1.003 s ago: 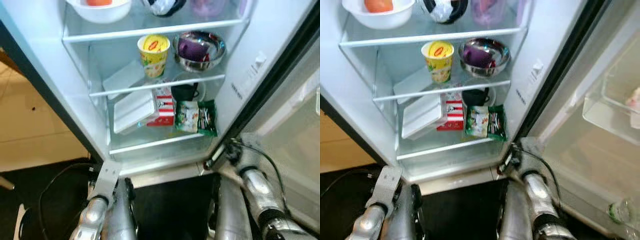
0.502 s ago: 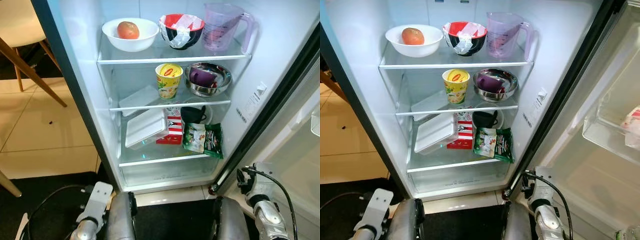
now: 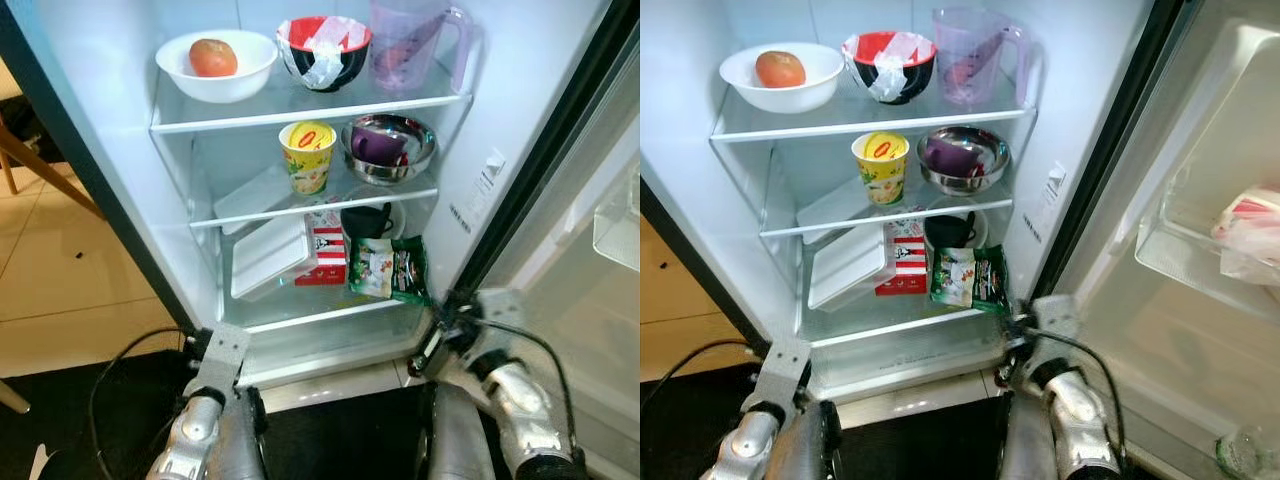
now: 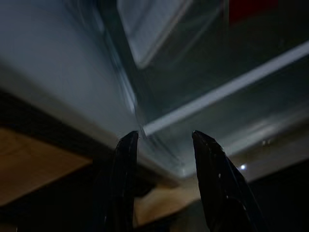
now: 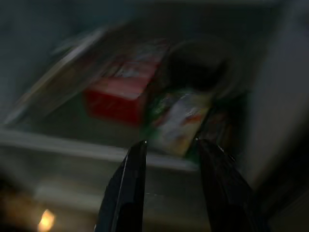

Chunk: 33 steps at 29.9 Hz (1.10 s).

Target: Restocking fridge

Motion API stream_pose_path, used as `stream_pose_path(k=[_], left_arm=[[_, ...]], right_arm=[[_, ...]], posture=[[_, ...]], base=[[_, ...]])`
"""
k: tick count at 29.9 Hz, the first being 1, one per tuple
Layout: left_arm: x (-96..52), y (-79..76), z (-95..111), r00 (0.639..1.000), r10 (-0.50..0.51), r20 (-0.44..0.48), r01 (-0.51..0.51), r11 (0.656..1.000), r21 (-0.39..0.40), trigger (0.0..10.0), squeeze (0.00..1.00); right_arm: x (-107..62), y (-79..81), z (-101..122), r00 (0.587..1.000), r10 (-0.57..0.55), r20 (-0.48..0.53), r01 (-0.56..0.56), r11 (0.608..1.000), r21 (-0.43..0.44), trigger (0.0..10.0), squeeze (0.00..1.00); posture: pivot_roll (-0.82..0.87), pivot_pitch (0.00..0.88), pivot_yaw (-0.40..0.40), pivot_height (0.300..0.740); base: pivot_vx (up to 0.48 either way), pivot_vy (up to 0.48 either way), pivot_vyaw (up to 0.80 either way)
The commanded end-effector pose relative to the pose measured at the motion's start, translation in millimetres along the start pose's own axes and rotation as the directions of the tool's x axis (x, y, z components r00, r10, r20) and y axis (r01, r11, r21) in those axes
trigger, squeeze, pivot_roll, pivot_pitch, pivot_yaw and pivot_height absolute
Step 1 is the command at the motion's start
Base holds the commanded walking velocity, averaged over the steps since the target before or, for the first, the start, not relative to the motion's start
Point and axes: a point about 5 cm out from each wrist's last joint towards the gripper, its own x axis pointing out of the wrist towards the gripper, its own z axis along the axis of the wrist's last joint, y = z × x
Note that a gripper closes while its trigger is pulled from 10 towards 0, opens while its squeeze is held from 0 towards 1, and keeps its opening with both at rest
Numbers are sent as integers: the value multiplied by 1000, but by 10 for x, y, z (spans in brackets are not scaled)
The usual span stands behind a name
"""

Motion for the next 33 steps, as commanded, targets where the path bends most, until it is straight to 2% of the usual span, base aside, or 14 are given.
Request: stream_pose_path(k=[1, 4, 7, 8, 9, 12, 13, 16, 19, 23, 30, 33], left_arm=[[-34, -46, -33, 1000, -14, -10, 14, 1000, -15, 10000, 0], [-31, -58, 3, 1000, -15, 7, 15, 1000, -20, 10000, 0], [-28, -81, 57, 999, -17, 32, 18, 999, -27, 10000, 0], [-28, -91, 84, 999, -18, 44, 20, 999, -32, 10000, 0], [-22, -117, 148, 997, -21, 70, 24, 999, -40, 10000, 0], [-17, -138, 188, 996, -27, 86, 30, 999, -40, 10000, 0], [-17, -138, 188, 996, -27, 86, 30, 999, -40, 10000, 0], [-8, -180, 237, 994, -38, 102, 41, 999, -36, 10000, 0], [-4, -191, 248, 994, -39, 101, 43, 998, -37, 10000, 0], [0, -215, 249, 994, -44, 97, 48, 998, -39, 10000, 0], [3, -237, 250, 994, -51, 95, 55, 998, -38, 10000, 0], [12, -254, 233, 995, -54, 86, 57, 998, -38, 10000, 0]], right_arm=[[-24, 45, -39, 999, 37, -33, -37, 999, -20, 10000, 0], [-59, 91, -38, 998, 61, -35, -62, 997, -35, 10000, 0], [-92, 83, 60, 1000, 28, 12, -28, 999, -29, 10000, 0], [-98, 58, 121, 999, -1, 40, 2, 1000, -25, 10000, 0], [-90, -32, 323, 990, -77, 120, 77, 997, -2, 10000, 0], [-72, -75, 466, 979, -108, 171, 108, 994, 12, 10000, 0], [-72, -75, 466, 979, -108, 171, 108, 994, 12, 10000, 0], [-5, 16, 762, 967, -39, 253, 50, 998, -36, 10000, 0], [-12, 131, 861, 963, 27, 269, -11, 998, -59, 10000, 0], [-61, 260, 867, 962, 102, 252, -82, 993, -87, 10000, 0], [-93, 289, 758, 971, 121, 208, -104, 990, -90, 10000, 0], [-137, 268, 538, 987, 100, 129, -93, 994, -64, 10000, 0]], posture=[[17, 63, -55, 428], [14, 62, -60, 428], [15, 63, -60, 428], [15, 61, -62, 428], [12, 58, -61, 428], [11, 55, -61, 428], [11, 55, -61, 428], [11, 45, -66, 433], [3, 40, -70, 448], [-2, 39, -70, 467], [-11, 36, -73, 492], [-8, 36, -72, 506]], base=[[0, 0, 0], [0, 0, 0], [0, 0, 0], [0, 0, 0], [0, 0, 0], [0, 0, 0], [0, 0, 0], [0, 0, 0], [0, 0, 0], [0, 0, 0], [0, 0, 0], [0, 0, 0]])
